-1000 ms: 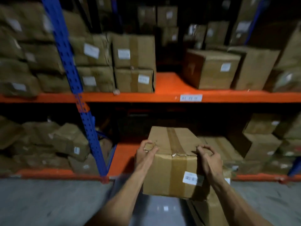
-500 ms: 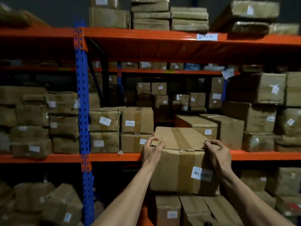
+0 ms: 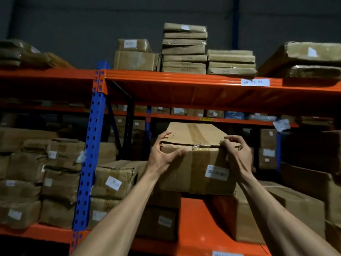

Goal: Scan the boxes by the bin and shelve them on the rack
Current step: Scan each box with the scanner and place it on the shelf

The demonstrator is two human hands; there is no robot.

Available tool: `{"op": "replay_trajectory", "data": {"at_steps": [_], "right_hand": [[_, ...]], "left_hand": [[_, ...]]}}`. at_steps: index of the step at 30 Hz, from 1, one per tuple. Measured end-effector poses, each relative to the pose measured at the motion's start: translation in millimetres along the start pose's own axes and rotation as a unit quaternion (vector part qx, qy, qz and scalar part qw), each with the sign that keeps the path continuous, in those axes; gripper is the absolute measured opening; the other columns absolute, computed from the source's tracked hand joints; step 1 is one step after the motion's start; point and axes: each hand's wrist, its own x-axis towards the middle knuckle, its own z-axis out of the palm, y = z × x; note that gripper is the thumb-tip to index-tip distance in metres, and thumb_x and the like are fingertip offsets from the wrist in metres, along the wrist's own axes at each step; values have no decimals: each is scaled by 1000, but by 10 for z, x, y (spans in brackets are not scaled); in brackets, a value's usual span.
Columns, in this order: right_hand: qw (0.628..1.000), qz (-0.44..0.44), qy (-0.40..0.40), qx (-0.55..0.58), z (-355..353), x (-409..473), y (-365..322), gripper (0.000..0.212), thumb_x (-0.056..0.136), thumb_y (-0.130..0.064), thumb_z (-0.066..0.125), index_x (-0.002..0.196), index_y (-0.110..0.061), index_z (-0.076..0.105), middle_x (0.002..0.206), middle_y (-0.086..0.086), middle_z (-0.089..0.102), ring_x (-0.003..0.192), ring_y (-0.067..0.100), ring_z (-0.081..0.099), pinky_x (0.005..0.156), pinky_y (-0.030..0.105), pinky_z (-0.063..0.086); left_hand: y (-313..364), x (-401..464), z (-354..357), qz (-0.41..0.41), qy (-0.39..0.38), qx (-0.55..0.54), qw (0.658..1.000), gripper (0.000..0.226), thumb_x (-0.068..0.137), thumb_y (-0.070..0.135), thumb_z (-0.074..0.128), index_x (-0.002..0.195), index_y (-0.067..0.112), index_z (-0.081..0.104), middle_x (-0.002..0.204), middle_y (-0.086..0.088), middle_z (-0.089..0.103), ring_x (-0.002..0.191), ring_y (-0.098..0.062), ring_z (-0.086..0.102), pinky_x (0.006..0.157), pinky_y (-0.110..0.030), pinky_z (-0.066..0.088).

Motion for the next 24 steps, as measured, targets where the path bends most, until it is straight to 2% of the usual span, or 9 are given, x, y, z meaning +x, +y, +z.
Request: {"op": "replay_trajectory", "data": {"at_steps": [2,6,8,10,11,14,17,21,24], "right_hand": [[997,-52,-38,33,267,170,73,45,70,-67,76,108,-46,65,115,-5,67,104,18,65,83,40,55],[982,-157,-98,51,866,425,335,65,71,-61,85,129,-48,60,143,-23,52,125,-9,51,91,15,50],[983,-149,-99,51,1203,547,575,56,73,-57,86,124,-50,65,146,-40,40,143,-1,38,106,30,44],[983,-149,-98,47,1539,692,794,49,71,-57,86,116,-50,69,133,-57,37,148,14,33,109,44,40],[982,-152,-101,42,1700,770,884,49,69,-60,85,115,-50,70,131,-59,35,147,13,34,107,43,41],[983,-149,-97,32,2131,997,1101,51,65,-69,83,110,-49,72,135,-51,36,135,-11,39,99,28,41],[987,-135,-90,23,2446,1178,1366,42,68,-63,83,106,-48,72,131,-48,42,139,1,40,105,35,38],[990,-107,-89,18,2719,1324,1768,35,73,-52,89,103,-43,73,122,-54,44,117,-26,44,93,21,40],[992,-90,-88,7,2793,1344,2145,41,67,-58,89,102,-42,74,127,-45,49,121,-17,47,97,25,41]], "left_hand": [[-135,287,-173,21,13,9,1000,76,61,62,83,129,55,50,137,8,54,128,-18,49,101,-43,50],[-493,812,-566,68,13,14,997,63,76,55,78,132,60,50,135,34,51,133,2,43,100,-22,44],[-760,1015,-721,63,-11,-1,998,46,78,58,76,121,54,63,120,36,60,119,4,55,94,-29,54],[-1061,1190,-843,60,-10,-19,998,32,79,55,75,110,49,72,106,37,63,106,4,61,79,-22,58],[-1217,1269,-890,57,-2,-28,998,29,79,51,74,108,48,74,104,37,64,104,5,61,74,-17,56],[-1670,1578,-1023,40,7,-50,998,30,79,44,74,108,37,76,105,31,70,103,7,64,76,-16,56],[-2072,1919,-1093,38,-3,-47,998,25,83,36,76,107,31,78,111,20,73,108,2,65,87,-21,56],[-2534,2191,-1057,23,-14,-57,998,18,86,27,76,103,33,79,108,16,75,107,0,67,86,-17,53],[-2933,2167,-938,4,-9,-65,998,19,85,23,76,103,30,79,106,16,76,107,-1,67,84,-12,51]]}}
